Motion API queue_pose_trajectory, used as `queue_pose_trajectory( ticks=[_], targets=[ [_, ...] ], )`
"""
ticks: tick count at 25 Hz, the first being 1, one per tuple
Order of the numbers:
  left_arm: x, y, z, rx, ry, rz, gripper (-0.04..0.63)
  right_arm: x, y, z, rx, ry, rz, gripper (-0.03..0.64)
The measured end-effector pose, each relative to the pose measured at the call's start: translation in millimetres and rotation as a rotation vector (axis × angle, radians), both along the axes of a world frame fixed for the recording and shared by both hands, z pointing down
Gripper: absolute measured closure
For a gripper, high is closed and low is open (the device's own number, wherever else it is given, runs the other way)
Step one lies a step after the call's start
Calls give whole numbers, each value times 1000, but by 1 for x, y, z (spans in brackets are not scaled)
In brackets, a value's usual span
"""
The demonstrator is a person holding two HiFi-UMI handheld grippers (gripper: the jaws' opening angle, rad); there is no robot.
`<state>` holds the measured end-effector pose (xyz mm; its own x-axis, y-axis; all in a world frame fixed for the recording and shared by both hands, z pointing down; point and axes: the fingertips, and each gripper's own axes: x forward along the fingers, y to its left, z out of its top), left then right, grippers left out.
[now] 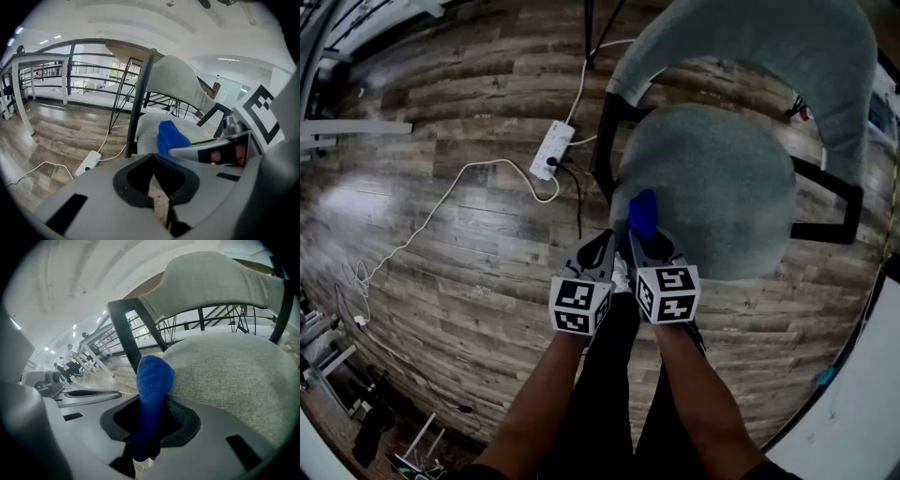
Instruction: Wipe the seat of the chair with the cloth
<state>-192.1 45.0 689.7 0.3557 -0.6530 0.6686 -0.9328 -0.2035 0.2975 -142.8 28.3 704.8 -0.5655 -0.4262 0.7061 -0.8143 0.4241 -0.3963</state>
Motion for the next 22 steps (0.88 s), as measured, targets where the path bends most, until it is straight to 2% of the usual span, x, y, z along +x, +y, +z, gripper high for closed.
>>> queue_pose_trajectory(
  ticks=[15, 22],
  targets=[
    [68, 14, -4, -29, 33, 82, 589, 58, -1, 1, -21, -9, 88, 508],
    [94, 21, -5, -57, 47, 101, 589, 95, 0, 0, 12, 44, 81, 508]
  ],
)
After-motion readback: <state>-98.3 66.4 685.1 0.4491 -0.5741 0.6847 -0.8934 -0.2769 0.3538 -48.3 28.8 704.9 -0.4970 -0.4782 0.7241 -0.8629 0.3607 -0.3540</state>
